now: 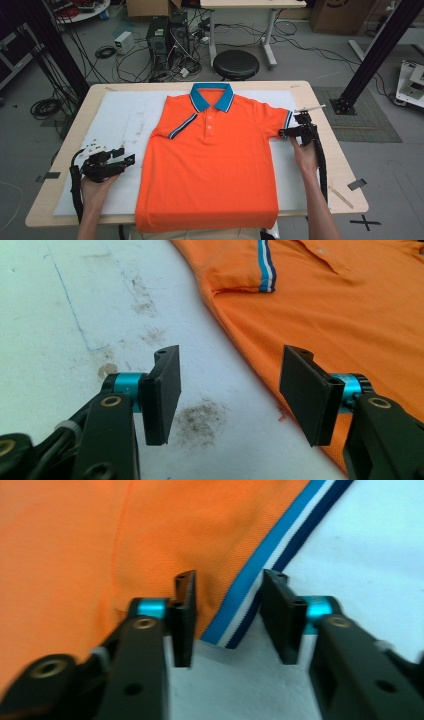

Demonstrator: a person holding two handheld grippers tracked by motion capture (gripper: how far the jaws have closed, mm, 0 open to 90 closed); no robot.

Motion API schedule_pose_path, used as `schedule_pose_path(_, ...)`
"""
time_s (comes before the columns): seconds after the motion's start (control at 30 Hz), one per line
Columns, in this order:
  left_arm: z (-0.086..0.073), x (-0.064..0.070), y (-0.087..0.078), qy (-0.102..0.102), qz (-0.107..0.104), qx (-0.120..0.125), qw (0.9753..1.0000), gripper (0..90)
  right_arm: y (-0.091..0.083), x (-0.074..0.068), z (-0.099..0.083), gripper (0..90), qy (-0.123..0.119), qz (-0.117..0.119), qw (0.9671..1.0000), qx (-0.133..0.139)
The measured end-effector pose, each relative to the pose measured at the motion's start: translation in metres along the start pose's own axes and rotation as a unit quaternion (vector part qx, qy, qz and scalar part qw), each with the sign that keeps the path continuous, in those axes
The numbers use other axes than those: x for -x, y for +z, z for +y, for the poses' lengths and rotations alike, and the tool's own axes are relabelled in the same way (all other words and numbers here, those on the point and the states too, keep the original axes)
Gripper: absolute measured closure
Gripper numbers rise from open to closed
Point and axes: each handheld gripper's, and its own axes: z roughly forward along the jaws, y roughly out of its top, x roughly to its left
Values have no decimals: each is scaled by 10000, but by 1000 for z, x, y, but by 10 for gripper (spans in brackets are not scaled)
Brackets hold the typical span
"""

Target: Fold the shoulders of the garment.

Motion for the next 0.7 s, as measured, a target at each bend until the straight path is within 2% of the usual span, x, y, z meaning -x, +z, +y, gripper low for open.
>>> schedule_pose_path(0.07,0,0,1,11,-1,0,10000,420,1,1,0,641,-23,83,10000,38)
schedule_pose_path(0.1,0,0,1,14,-2,0,10000,421,0,1,0,695,29,26,10000,-1)
schedule_pose_path(0.2,0,0,1,7,2,-10,10000,423,-1,0,0,805,5,133,9999,105)
schedule_pose_path(0.23,0,0,1,7,2,-10,10000,423,-1,0,0,805,5,133,9999,105)
schedule_pose_path(0.27,0,0,1,5,3,-6,10000,424,-5,-4,1,831,-9,39,9997,249)
schedule_pose_path(0.3,0,0,1,5,3,-6,10000,425,-5,-4,1,831,-9,39,9997,249)
schedule_pose_path(0.33,0,0,1,21,6,-6,10000,425,-11,-10,4,845,-22,58,9990,435)
schedule_pose_path(0.37,0,0,0,16,18,-6,10000,425,-11,-10,4,845,-22,58,9990,435)
schedule_pose_path(0.4,0,0,0,9,13,-11,10000,426,-15,-19,9,852,-163,13,9986,505)
schedule_pose_path(0.43,0,0,0,-5,11,-2,10000,426,-15,-19,9,852,-163,13,9986,505)
schedule_pose_path(0.47,0,0,0,-2,17,-4,10000,426,-18,-30,16,853,-390,12,9980,501)
schedule_pose_path(0.5,0,0,0,-2,17,-4,10000,426,-18,-30,16,853,-390,12,9980,501)
schedule_pose_path(0.53,0,0,0,29,20,-6,10000,426,-18,-45,23,854,-505,41,9975,490)
schedule_pose_path(0.57,0,0,0,29,20,-6,10000,425,-18,-45,23,854,-505,41,9975,490)
schedule_pose_path(0.6,0,0,1,27,14,-20,10000,426,-16,-58,29,854,-654,117,9966,488)
schedule_pose_path(0.63,0,0,1,27,14,-20,10000,425,-16,-58,29,854,-654,117,9966,488)
schedule_pose_path(0.67,0,1,1,48,11,-33,10000,426,-9,-73,34,854,-848,126,9955,396)
schedule_pose_path(0.7,0,1,1,48,11,-33,10000,426,-9,-73,34,854,-848,126,9955,396)
